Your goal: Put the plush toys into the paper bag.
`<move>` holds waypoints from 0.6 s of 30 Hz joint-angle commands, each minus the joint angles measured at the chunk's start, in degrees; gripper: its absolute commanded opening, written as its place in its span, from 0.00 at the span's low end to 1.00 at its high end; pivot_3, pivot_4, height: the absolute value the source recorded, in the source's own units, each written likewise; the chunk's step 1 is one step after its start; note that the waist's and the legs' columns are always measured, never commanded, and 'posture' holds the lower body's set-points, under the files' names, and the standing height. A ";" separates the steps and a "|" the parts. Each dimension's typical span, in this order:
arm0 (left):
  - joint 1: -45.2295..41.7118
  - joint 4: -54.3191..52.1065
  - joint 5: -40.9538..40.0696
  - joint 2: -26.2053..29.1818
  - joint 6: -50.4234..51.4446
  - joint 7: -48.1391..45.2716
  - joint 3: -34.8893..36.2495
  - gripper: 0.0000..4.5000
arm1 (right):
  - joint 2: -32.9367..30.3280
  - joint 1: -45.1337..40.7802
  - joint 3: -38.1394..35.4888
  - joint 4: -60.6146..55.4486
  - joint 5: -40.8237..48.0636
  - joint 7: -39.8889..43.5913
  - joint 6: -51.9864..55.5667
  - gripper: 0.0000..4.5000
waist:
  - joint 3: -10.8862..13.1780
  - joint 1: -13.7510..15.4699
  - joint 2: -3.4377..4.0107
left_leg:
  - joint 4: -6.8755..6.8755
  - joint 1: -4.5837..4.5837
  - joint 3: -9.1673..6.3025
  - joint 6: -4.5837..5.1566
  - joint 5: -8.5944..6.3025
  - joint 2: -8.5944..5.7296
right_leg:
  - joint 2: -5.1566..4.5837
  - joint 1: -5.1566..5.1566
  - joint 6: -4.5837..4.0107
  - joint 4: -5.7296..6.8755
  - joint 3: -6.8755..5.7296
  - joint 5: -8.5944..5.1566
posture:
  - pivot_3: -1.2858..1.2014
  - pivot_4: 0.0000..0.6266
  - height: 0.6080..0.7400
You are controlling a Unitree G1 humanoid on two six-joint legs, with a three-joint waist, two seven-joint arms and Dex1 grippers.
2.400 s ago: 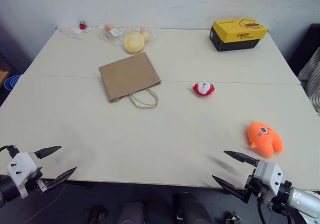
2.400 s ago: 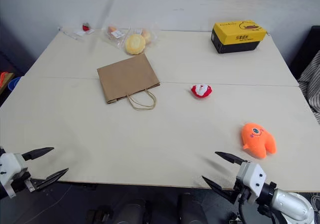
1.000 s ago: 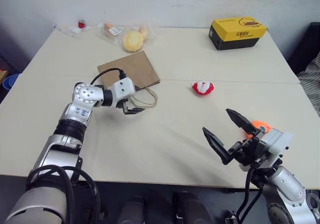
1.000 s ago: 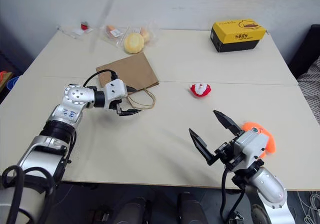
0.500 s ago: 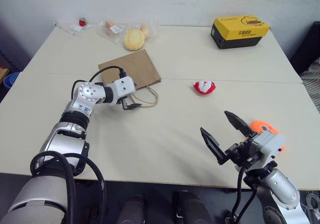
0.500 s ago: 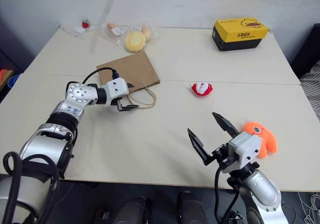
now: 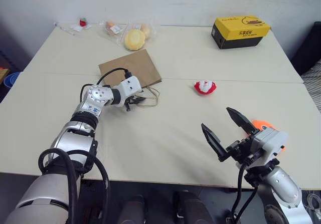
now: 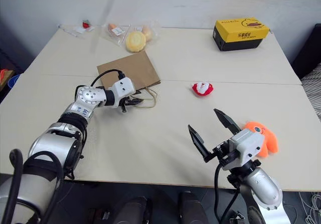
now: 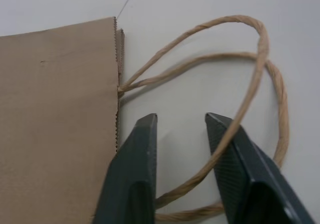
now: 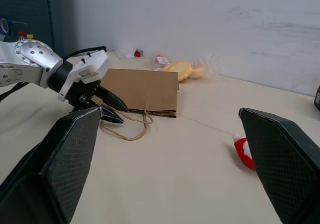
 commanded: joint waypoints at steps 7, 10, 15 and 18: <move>0.17 -16.73 -23.92 -2.18 19.42 -38.39 12.54 0.00 | -3.47 -4.46 1.09 -4.16 0.62 0.37 5.10 1.00 | 0.01 -0.16 0.00 | 0.23 -0.10 0.01 0.01 -0.01 0.00 | 0.04 0.00 0.00 0.06 -0.02 0.00 | 0.52 0.24 1.00; 2.69 -26.97 -27.57 -1.44 27.65 -39.93 12.66 0.00 | -3.22 -8.88 4.56 -1.98 0.19 0.23 7.46 1.00 | -0.01 -0.44 0.02 | 0.25 -0.02 -0.02 0.01 -0.01 0.05 | 0.10 0.01 0.00 0.13 0.04 0.00 | 0.52 0.24 1.00; 8.93 -46.75 -33.13 -0.02 42.02 -38.87 10.80 0.00 | -2.98 -17.76 9.53 4.98 -3.40 0.16 10.75 1.00 | -0.01 -1.03 0.03 | 0.36 0.01 -0.10 -0.01 0.00 0.06 | 0.09 0.01 0.00 0.25 0.11 0.00 | 0.52 0.24 1.00; 12.20 -55.42 -35.46 0.71 47.92 -36.59 10.32 0.00 | -2.03 -21.79 11.50 9.04 -4.70 -0.17 12.67 0.87 | -0.01 -0.87 0.03 | 0.43 -0.04 -0.14 -0.01 -0.01 0.06 | 0.07 0.01 0.00 0.24 0.11 0.00 | 0.52 0.24 1.00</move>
